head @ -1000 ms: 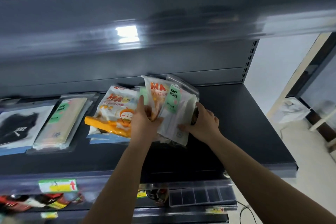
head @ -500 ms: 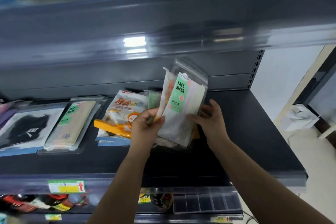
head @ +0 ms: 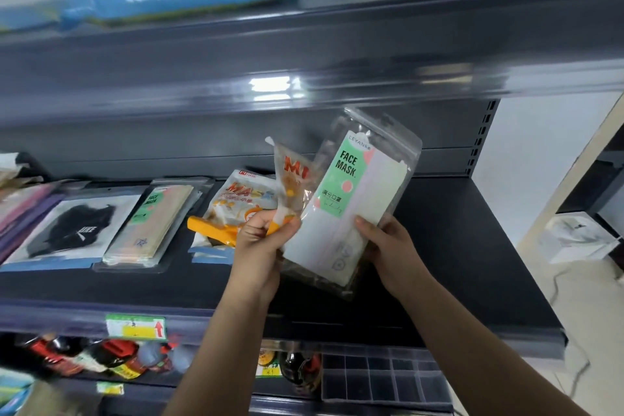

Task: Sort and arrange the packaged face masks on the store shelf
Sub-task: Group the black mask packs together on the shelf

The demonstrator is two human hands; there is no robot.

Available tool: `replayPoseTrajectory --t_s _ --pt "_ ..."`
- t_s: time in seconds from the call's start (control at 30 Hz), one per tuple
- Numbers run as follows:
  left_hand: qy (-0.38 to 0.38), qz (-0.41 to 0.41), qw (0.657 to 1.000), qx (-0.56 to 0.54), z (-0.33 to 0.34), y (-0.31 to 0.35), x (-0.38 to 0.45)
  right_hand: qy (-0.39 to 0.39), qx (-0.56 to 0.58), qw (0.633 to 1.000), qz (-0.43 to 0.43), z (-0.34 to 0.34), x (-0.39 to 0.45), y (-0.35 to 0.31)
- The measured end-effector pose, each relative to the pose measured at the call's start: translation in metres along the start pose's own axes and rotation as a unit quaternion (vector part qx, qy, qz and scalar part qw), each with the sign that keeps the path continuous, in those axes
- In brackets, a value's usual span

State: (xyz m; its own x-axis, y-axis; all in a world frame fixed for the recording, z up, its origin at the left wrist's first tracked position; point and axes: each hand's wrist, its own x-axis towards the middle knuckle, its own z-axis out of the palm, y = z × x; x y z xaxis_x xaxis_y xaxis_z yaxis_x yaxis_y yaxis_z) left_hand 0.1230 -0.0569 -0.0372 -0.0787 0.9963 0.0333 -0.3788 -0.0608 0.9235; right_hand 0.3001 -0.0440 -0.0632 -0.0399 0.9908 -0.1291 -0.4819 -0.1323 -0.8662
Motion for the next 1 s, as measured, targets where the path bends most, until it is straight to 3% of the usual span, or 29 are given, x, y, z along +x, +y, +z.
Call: replayPoseTrajectory --t_s 0.23,0.4,0.6,1.0 --pt "0.049 0.017 0.999 -0.011 -0.002 0.002 -0.028 0.028 -0.07 0.996 -0.053 -0.014 -0.015 -0.001" --pt "0.119 0.061 0.981 0.141 -0.013 0.004 -0.056 -0.03 -0.116 0.99 -0.076 -0.015 -0.03 -0.008" --pt "0.146 0.088 0.966 0.195 -0.041 0.014 -0.079 -0.073 -0.104 0.991 -0.045 0.015 -0.041 -0.006" --pt "0.161 0.109 0.973 0.125 -0.129 0.055 -0.102 -0.091 -0.059 0.993 -0.037 0.114 -0.04 0.035"
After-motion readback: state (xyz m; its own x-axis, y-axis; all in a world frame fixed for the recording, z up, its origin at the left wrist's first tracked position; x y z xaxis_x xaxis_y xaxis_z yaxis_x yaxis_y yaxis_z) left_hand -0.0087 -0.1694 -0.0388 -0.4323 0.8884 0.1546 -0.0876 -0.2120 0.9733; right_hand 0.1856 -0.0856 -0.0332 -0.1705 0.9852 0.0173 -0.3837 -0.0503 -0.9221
